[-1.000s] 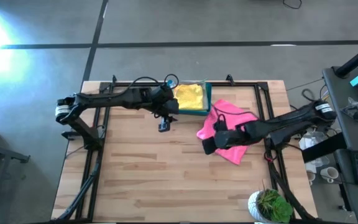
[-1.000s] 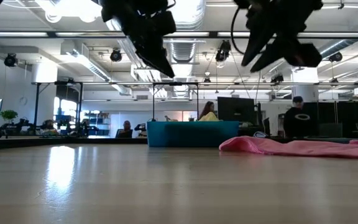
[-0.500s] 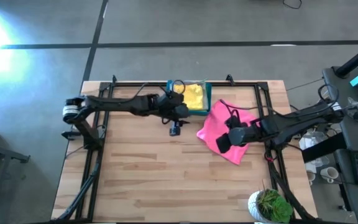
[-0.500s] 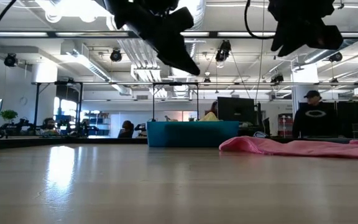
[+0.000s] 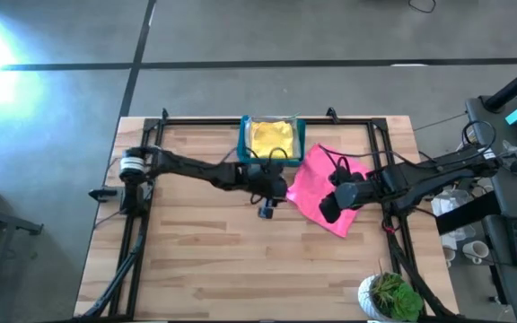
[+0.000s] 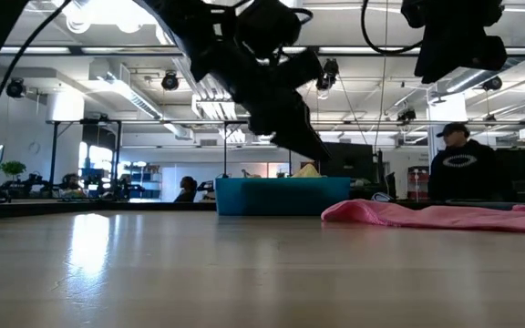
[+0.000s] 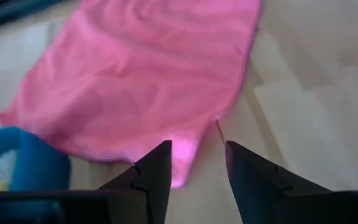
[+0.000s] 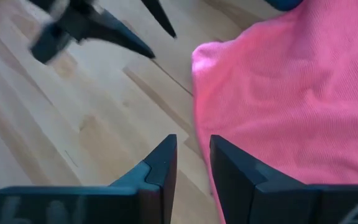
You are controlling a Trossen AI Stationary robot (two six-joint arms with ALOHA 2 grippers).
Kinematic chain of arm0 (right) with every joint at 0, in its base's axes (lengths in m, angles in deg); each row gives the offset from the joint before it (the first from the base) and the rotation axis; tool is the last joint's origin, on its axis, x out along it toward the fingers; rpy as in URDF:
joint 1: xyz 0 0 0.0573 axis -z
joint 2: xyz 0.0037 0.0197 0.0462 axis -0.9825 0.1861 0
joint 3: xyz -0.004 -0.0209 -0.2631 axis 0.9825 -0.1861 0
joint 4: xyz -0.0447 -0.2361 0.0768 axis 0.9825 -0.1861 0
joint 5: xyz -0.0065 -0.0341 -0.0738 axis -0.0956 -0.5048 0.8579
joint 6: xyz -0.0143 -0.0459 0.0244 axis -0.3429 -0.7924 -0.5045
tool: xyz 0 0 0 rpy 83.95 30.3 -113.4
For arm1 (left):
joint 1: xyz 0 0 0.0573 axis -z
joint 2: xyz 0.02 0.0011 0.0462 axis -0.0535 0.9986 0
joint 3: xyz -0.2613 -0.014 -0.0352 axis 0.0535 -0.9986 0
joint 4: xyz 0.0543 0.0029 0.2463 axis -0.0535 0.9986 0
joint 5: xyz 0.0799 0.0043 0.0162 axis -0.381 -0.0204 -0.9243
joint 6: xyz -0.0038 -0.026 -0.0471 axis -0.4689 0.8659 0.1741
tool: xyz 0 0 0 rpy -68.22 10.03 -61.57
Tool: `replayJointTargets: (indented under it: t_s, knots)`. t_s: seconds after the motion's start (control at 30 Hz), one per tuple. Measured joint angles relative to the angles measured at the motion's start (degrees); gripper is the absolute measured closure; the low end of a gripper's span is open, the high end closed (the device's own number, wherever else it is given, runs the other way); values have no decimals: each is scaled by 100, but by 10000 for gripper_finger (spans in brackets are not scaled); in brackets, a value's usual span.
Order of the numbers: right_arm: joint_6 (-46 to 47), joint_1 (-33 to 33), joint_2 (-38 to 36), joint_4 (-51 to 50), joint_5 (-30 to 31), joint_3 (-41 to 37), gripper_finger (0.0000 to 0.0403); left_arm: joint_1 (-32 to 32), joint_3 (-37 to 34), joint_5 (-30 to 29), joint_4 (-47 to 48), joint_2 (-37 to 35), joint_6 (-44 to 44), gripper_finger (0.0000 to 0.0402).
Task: Fold microfiber towels
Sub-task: Fold the pink microfiber cloth
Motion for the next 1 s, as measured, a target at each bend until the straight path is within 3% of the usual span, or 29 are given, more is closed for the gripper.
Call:
replayJointTargets:
  t_s: [0.17, 0.53, 0.73, 1.0]
  knots:
    - [-97, 0, 4, -19, -86, 0, 314, 237, 0, -792, -431, 433, -13, 267]
    - [-245, -45, 9, -3, -459, 0, 314, 331, 0, -928, -703, 951, -13, 267]
    - [-245, -48, 9, -1, -459, 0, 314, 336, 2, -1537, -977, 1236, -9, 267]
    - [-245, -48, 9, 2, -459, 0, 314, 333, 2, -1776, -986, 1245, -9, 267]
